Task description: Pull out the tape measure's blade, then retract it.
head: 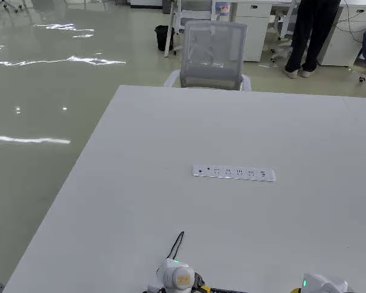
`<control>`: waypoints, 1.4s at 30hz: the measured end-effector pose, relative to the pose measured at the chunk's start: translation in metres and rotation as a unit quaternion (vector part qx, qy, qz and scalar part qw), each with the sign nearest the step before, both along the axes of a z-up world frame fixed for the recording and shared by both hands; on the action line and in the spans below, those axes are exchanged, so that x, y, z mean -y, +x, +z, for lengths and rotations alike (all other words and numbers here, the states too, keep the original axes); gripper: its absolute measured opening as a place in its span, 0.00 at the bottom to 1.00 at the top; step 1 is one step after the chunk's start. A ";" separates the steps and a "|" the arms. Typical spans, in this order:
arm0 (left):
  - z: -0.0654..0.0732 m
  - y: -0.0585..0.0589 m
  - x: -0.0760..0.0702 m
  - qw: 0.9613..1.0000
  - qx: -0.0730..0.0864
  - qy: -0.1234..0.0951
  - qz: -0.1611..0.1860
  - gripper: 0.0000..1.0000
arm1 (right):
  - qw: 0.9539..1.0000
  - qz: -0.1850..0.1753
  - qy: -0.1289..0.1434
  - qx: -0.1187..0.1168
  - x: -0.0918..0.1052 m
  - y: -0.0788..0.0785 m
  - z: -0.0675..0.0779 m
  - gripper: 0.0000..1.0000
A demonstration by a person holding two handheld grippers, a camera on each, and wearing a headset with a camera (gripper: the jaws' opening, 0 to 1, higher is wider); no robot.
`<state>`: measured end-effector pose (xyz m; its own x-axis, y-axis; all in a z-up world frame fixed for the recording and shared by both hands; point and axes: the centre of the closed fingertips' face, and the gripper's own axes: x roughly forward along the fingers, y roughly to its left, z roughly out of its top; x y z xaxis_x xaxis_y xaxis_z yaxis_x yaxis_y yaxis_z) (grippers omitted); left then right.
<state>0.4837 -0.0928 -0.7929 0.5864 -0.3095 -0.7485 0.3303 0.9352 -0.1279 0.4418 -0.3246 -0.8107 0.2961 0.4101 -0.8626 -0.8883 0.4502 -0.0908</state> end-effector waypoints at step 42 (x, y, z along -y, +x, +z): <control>0.001 -0.001 0.000 1.000 -0.003 0.000 -0.005 0.61 | 1.000 0.007 0.007 -0.005 -0.023 0.004 -0.001 0.14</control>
